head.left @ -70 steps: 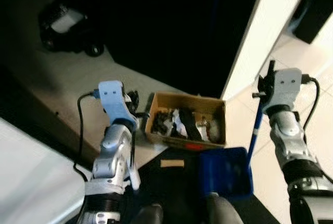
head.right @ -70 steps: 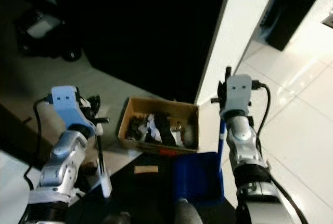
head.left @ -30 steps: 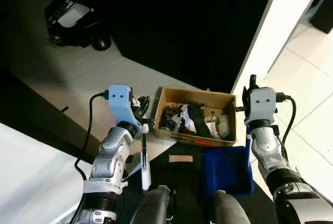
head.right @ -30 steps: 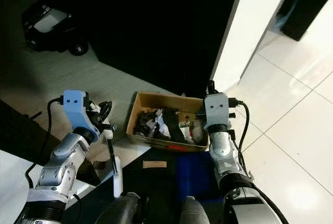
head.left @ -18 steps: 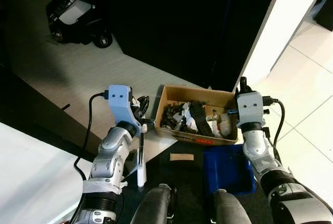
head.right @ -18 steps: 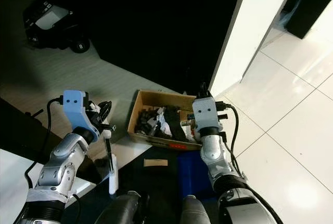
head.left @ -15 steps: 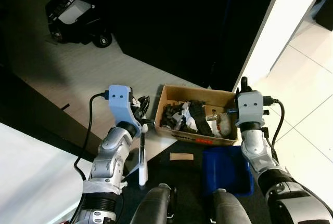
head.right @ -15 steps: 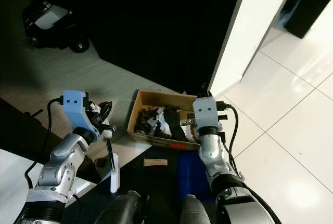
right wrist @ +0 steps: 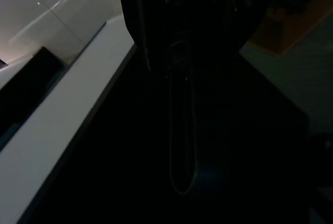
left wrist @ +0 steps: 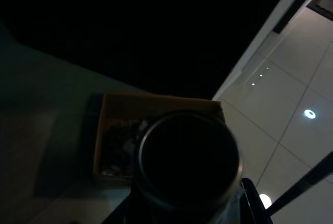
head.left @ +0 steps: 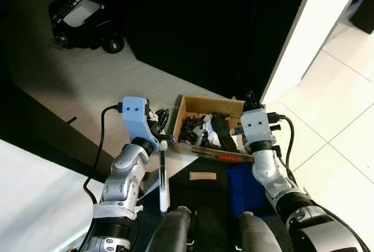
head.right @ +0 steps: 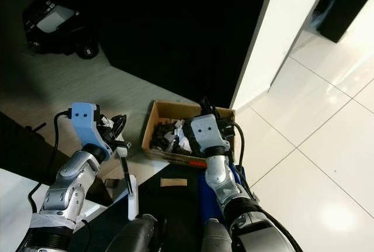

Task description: Sweep floor

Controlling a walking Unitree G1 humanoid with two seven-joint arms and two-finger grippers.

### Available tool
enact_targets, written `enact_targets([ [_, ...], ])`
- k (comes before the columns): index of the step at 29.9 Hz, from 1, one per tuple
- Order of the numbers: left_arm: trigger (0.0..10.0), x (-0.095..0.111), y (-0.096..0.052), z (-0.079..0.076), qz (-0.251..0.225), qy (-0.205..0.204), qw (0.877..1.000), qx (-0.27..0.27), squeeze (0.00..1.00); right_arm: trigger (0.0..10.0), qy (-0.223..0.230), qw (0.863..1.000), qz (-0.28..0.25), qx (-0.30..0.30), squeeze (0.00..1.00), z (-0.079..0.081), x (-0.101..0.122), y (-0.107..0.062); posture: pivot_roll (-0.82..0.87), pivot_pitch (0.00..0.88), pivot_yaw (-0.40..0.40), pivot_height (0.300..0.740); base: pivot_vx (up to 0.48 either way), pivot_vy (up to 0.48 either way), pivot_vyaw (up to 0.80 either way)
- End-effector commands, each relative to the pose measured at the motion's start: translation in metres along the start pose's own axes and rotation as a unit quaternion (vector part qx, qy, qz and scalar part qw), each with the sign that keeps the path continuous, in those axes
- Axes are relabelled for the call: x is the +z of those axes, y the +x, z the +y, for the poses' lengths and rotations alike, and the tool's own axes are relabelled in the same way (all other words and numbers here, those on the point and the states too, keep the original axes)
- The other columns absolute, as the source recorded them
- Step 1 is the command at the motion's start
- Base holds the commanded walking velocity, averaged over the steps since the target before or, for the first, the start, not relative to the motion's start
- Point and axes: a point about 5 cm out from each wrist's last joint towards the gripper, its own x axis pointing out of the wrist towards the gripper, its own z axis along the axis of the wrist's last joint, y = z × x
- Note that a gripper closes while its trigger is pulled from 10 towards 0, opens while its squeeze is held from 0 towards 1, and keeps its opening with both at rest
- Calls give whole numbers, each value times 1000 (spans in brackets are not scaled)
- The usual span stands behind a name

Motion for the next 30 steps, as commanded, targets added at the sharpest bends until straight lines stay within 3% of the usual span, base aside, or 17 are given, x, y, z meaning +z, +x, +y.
enact_targets([
  [1, 10000, -3, -1, 3, -2, -7, 1000, 0, 0, 10000, 6, 999, 29, 23, 0, 12, -8, -10, 45, 202, 71, 740, 0, 0, 0],
  [8, 10000, 2, 5, 1, -11, -12, 1000, -11, 0, 10000, 48, 994, 102, 8, 0, 27, -15, -16, 36, 186, 48, 740, 0, 0, 0],
  [16, 10000, 0, 6, -3, -12, -16, 1000, -18, 0, 10000, 107, 984, 137, 36, 0, 42, -10, -12, 23, 179, 37, 740, 0, 0, 0],
  [26, 10000, -8, 9, 0, 2, -14, 1000, -27, 0, 10000, 107, 980, 155, 72, 0, 46, -13, -13, 16, 180, 25, 740, 0, 0, 0],
  [30, 10000, -4, 15, 3, -10, -27, 998, -54, 0, 10000, 114, 978, 161, 75, 0, 47, -13, -13, 7, 182, 22, 740, 0, 0, 0],
])
